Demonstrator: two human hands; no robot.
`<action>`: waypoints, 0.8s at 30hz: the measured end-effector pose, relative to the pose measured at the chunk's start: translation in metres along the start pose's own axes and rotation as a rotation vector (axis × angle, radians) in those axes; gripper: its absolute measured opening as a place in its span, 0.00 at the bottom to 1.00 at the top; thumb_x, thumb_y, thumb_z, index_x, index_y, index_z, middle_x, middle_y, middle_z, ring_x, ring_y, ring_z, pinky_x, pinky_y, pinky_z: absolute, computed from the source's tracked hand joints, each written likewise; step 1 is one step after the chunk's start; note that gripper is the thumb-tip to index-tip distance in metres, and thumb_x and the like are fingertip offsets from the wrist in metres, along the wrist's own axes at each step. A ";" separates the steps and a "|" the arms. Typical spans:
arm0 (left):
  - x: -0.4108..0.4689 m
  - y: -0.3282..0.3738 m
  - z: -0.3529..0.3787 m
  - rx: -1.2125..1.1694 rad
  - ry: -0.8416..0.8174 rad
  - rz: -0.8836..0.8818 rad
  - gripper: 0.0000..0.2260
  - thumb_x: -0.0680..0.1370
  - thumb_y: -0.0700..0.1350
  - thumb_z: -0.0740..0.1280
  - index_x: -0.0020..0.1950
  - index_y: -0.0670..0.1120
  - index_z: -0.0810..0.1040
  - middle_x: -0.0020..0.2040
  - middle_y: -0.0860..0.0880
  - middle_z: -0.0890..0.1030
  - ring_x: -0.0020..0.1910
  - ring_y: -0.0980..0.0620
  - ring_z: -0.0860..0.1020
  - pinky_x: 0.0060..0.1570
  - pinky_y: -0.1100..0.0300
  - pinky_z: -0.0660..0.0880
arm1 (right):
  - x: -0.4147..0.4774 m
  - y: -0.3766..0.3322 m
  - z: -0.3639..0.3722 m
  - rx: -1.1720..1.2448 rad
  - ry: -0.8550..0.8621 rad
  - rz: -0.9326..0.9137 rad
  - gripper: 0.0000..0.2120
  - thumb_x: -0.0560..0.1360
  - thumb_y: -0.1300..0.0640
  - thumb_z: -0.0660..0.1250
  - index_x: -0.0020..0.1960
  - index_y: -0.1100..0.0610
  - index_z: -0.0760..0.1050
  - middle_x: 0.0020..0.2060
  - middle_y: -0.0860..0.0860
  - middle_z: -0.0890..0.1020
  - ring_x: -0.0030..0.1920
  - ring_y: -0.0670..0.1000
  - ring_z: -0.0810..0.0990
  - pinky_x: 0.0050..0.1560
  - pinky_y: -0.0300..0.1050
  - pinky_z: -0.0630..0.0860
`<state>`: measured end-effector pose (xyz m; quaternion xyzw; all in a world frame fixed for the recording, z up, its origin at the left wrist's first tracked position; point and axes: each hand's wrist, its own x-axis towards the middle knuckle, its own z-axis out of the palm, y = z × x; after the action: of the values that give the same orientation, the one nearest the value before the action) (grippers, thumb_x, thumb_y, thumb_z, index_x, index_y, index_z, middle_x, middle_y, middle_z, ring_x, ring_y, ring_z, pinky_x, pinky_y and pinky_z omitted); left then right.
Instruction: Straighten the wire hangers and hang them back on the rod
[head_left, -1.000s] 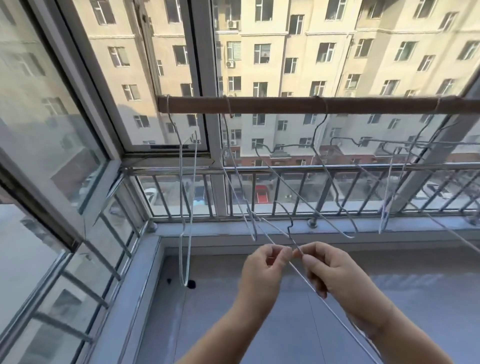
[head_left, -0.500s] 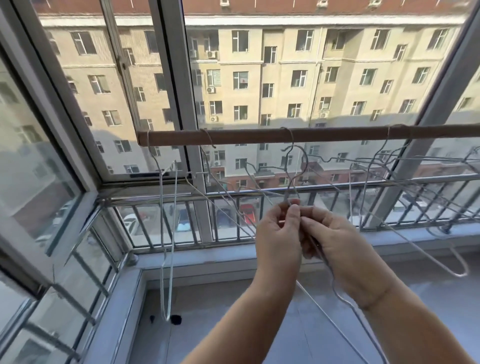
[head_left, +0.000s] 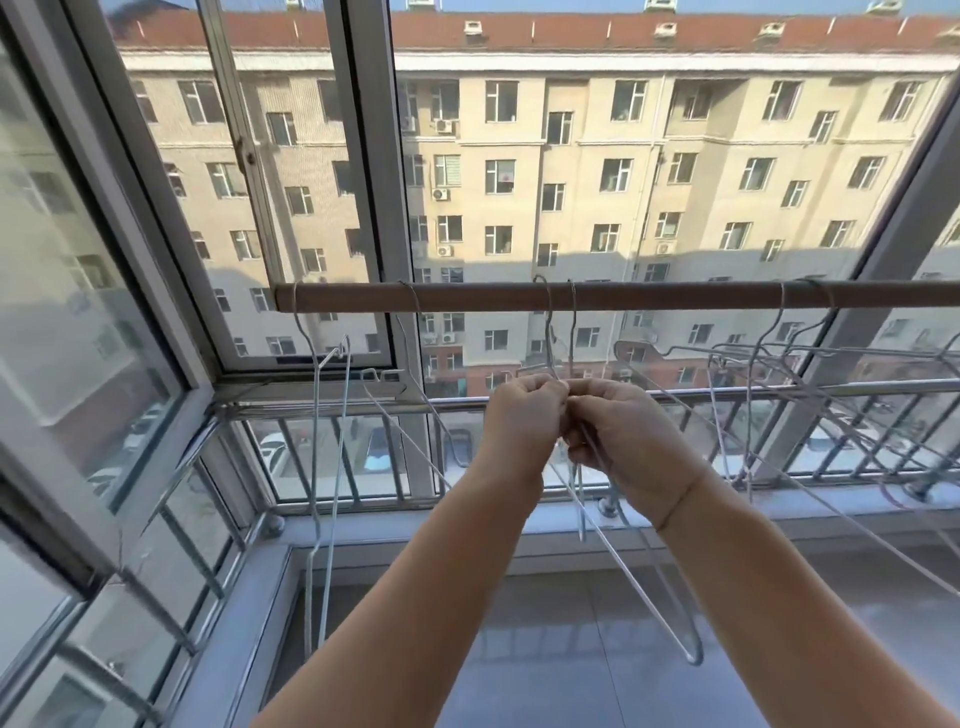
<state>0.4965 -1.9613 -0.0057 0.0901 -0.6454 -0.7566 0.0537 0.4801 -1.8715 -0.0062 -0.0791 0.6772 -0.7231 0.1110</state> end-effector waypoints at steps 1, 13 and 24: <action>-0.006 -0.001 -0.003 0.022 -0.009 0.016 0.12 0.77 0.36 0.60 0.35 0.42 0.75 0.28 0.47 0.71 0.33 0.47 0.70 0.46 0.46 0.72 | 0.000 0.003 0.000 0.009 0.001 0.009 0.13 0.74 0.71 0.54 0.48 0.63 0.76 0.23 0.50 0.74 0.22 0.44 0.68 0.21 0.35 0.66; -0.036 0.004 -0.092 0.041 0.420 0.326 0.10 0.78 0.39 0.62 0.54 0.50 0.78 0.45 0.55 0.80 0.42 0.64 0.78 0.40 0.72 0.73 | -0.040 0.004 0.013 -0.649 0.065 -0.162 0.23 0.77 0.56 0.60 0.70 0.55 0.60 0.61 0.54 0.73 0.63 0.55 0.72 0.65 0.53 0.70; -0.001 -0.007 -0.101 -0.093 0.316 0.000 0.07 0.79 0.40 0.61 0.52 0.40 0.77 0.38 0.46 0.79 0.36 0.53 0.76 0.37 0.64 0.74 | -0.041 0.047 0.098 -0.478 -0.096 -0.038 0.19 0.76 0.53 0.62 0.65 0.55 0.66 0.48 0.48 0.78 0.46 0.46 0.78 0.42 0.30 0.74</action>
<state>0.5183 -2.0578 -0.0275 0.2055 -0.5934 -0.7620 0.1584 0.5481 -1.9569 -0.0447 -0.1500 0.8214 -0.5397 0.1074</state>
